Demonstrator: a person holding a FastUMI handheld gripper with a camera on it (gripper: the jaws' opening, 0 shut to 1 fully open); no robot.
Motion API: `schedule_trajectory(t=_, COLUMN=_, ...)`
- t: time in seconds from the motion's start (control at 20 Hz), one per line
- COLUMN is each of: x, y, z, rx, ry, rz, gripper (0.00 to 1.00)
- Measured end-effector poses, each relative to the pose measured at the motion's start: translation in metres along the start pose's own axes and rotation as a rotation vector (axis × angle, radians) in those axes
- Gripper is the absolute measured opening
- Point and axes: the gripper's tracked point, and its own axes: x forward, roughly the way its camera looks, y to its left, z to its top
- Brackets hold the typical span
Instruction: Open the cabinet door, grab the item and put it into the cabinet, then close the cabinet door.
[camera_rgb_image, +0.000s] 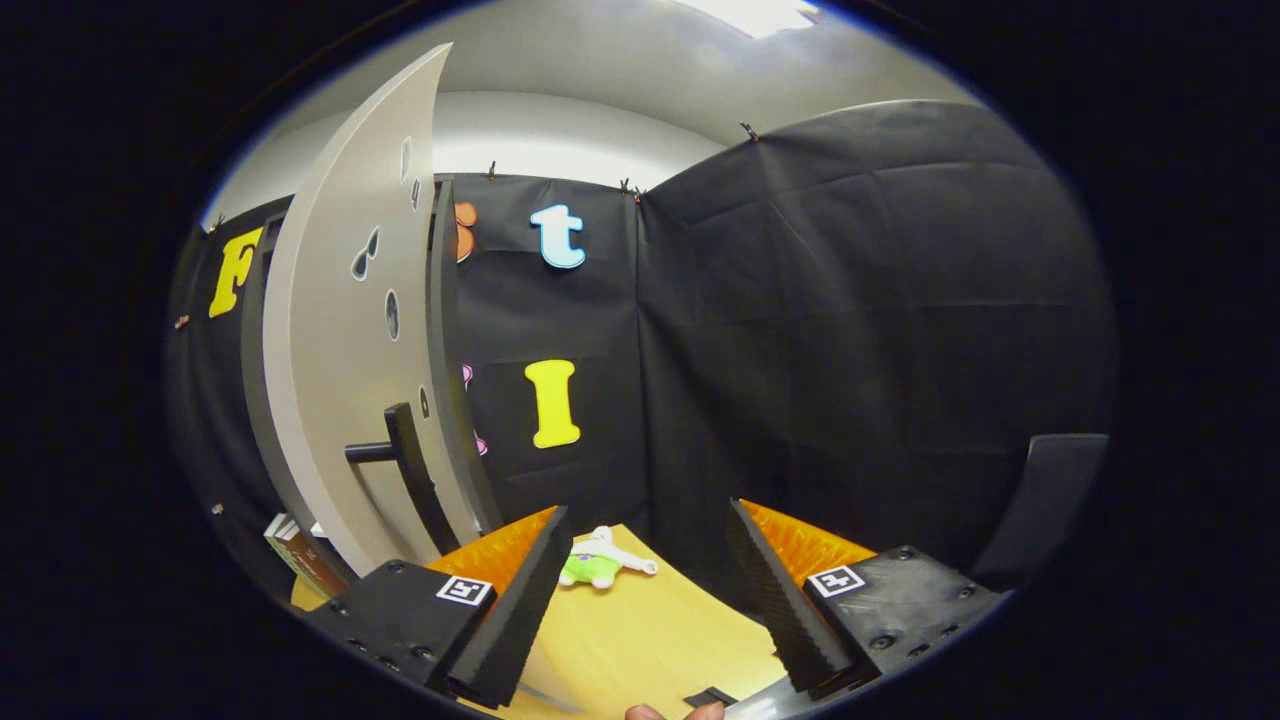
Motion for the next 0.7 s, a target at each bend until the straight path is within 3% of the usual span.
schedule_trajectory(t=0.1, x=-0.001, y=0.022, z=-0.006, rx=0.006, ry=0.009, rz=0.063, gripper=0.98)
schedule_trajectory(t=0.3, x=0.000, y=0.023, z=-0.003, rx=-0.076, ry=-0.020, rz=0.050, gripper=0.96)
schedule_trajectory(t=0.7, x=-0.020, y=0.061, z=-0.011, rx=-0.065, ry=-0.005, rz=0.098, gripper=0.97)
